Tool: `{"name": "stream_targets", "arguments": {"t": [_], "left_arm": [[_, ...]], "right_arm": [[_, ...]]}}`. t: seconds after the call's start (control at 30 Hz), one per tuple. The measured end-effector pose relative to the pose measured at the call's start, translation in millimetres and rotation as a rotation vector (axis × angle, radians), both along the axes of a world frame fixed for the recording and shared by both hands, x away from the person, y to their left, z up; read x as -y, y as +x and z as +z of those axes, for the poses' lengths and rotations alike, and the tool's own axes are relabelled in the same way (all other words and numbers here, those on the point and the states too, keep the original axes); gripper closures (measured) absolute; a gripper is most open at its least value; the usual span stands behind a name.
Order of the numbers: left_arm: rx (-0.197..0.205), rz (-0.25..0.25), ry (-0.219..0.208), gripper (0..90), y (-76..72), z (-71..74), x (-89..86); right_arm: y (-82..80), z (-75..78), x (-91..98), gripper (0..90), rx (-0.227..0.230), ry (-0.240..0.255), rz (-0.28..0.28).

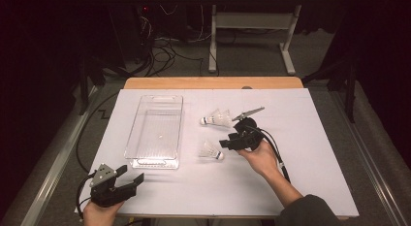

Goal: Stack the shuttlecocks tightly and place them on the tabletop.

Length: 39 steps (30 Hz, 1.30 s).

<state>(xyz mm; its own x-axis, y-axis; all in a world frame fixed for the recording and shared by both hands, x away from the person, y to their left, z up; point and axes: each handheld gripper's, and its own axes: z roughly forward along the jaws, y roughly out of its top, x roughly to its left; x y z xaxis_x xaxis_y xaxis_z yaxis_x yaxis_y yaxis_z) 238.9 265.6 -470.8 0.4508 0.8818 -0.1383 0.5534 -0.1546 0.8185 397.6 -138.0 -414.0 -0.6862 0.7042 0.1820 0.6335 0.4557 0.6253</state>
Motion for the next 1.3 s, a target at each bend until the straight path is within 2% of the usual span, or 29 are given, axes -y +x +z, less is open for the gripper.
{"name": "stream_targets", "arguments": {"t": [0.63,1.3], "left_arm": [[0.007,0.000,0.001,29.0,-1.2,1.1,-0.6],[0.011,0.002,-0.008,28.9,-1.5,2.3,-1.8]], "right_arm": [[2.1,11.2,-37.5,48.8,-0.012,-0.057,0.039],[15.4,17.8,-80.1,44.5,-0.061,-0.148,0.017]]}}
